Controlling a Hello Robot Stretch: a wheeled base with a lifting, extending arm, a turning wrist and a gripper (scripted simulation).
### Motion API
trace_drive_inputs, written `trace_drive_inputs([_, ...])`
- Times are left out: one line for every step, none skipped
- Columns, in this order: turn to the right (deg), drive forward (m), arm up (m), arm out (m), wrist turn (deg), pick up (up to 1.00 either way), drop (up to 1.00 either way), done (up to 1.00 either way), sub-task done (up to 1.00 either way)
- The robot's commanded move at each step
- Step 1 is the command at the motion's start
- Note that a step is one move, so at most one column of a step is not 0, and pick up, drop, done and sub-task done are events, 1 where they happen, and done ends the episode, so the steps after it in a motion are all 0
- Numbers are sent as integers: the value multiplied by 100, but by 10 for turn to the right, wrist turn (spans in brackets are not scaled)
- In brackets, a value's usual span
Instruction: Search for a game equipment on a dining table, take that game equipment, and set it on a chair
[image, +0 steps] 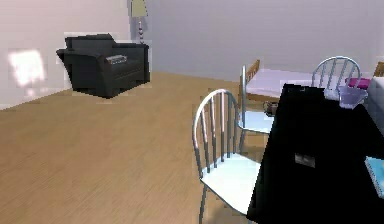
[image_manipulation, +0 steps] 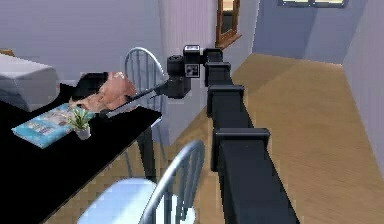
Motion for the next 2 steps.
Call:
trace_drive_inputs([0, 0, -50, 0, 0, 0, 0, 0, 0])
trace_drive_inputs([0, 0, 0, 0, 0, 0, 100, 0, 0])
